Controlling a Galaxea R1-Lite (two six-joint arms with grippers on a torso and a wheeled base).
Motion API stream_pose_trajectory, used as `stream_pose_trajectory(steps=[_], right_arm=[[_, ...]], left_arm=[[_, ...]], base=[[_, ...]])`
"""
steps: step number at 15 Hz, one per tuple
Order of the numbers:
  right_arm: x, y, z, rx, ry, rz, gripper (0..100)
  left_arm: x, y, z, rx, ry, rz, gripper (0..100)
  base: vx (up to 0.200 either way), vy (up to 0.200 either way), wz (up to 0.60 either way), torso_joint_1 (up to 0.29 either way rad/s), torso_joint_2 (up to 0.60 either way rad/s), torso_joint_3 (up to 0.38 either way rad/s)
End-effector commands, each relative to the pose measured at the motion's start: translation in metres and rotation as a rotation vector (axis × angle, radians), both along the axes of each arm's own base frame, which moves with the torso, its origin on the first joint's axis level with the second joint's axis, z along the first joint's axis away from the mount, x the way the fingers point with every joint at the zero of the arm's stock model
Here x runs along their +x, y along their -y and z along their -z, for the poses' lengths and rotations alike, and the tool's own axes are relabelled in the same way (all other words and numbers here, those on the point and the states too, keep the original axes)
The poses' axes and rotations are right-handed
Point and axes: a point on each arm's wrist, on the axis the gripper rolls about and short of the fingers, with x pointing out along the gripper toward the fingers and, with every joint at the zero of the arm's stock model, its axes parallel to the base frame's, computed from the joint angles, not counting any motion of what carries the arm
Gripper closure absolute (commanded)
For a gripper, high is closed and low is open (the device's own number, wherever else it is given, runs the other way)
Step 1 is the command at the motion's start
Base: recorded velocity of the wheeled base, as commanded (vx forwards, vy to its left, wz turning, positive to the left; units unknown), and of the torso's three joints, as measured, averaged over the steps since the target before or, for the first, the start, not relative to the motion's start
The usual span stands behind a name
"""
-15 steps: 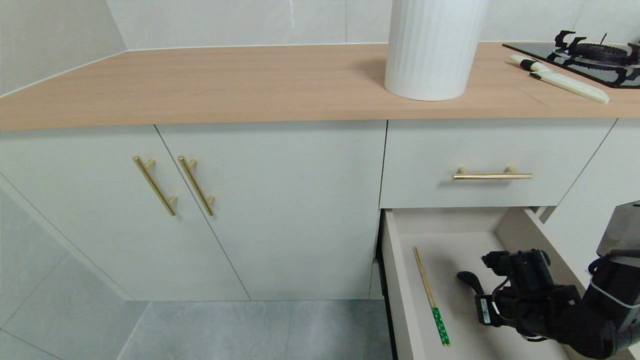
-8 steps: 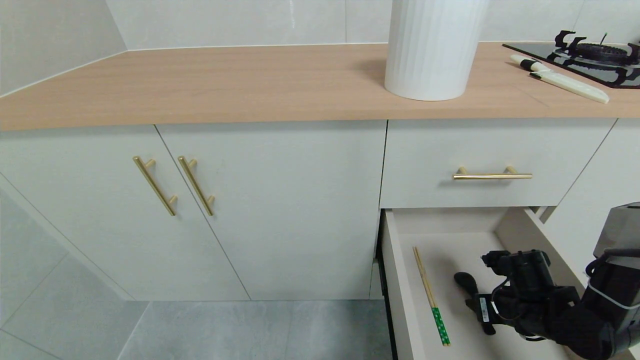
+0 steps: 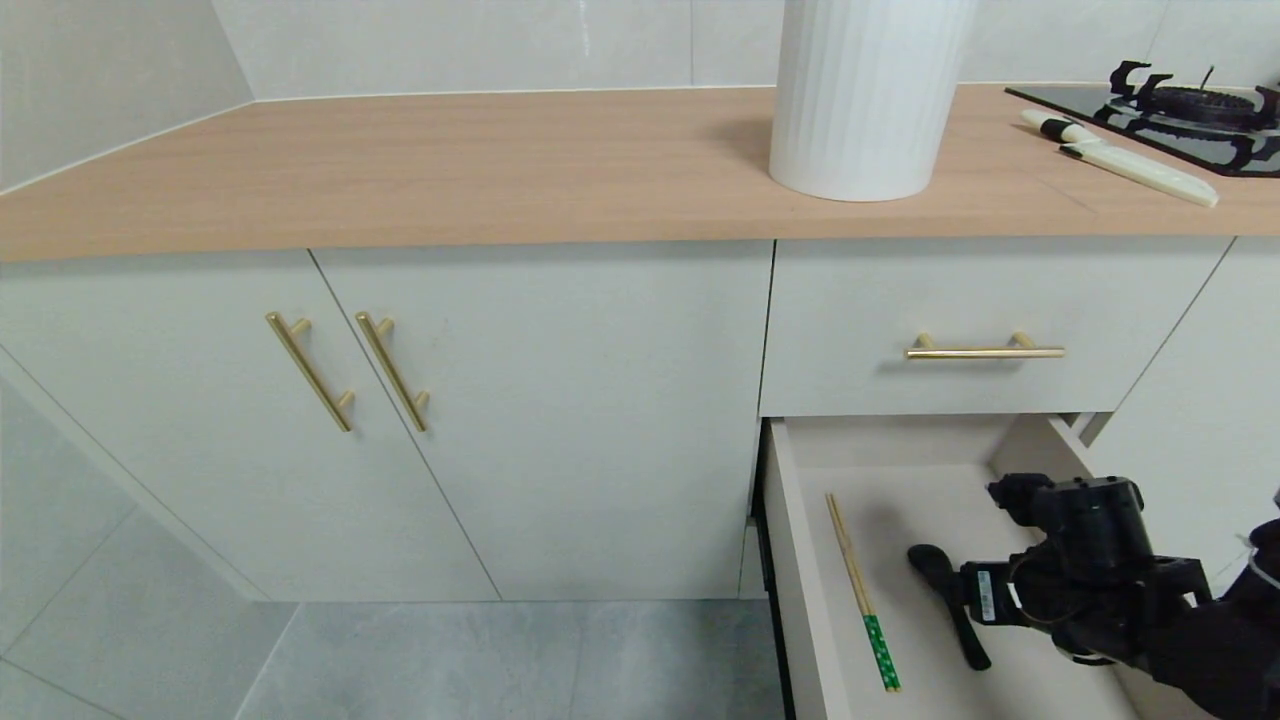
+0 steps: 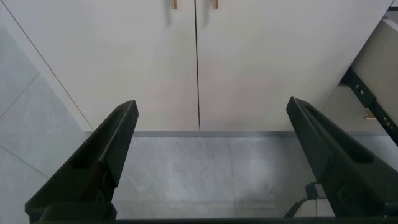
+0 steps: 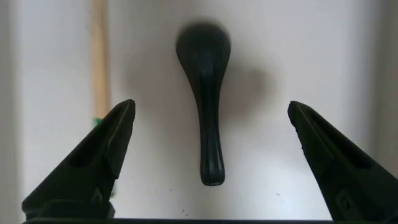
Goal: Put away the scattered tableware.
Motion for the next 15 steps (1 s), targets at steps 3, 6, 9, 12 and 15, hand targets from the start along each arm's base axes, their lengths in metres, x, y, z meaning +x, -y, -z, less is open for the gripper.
stream_pose_trajectory(steps=[3, 6, 9, 12, 15], right_arm=[[-0.037, 0.001, -0.068, 0.029, 0.117, -0.033, 0], [-0.065, 0.003, -0.098, 0.03, 0.109, -0.061, 0], [-0.101, 0.003, -0.11, 0.011, 0.074, -0.109, 0], [-0.117, 0.008, -0.122, 0.001, 0.087, -0.106, 0], [-0.125, 0.008, -0.125, -0.009, 0.056, -0.127, 0]], left_arm=[[0.0, 0.0, 0.0, 0.0, 0.0, -0.001, 0], [0.0, 0.0, 0.0, 0.0, 0.0, -0.001, 0], [0.0, 0.0, 0.0, 0.001, 0.0, -0.001, 0], [0.0, 0.0, 0.0, 0.0, 0.0, -0.001, 0], [0.0, 0.0, 0.0, 0.0, 0.0, -0.001, 0]], base=[[0.0, 0.0, 0.0, 0.0, 0.0, 0.0], [0.0, 0.0, 0.0, 0.0, 0.0, 0.0], [0.0, 0.0, 0.0, 0.0, 0.0, 0.0], [0.0, 0.0, 0.0, 0.0, 0.0, 0.0], [-0.067, 0.0, 0.0, -0.001, 0.0, -0.001]])
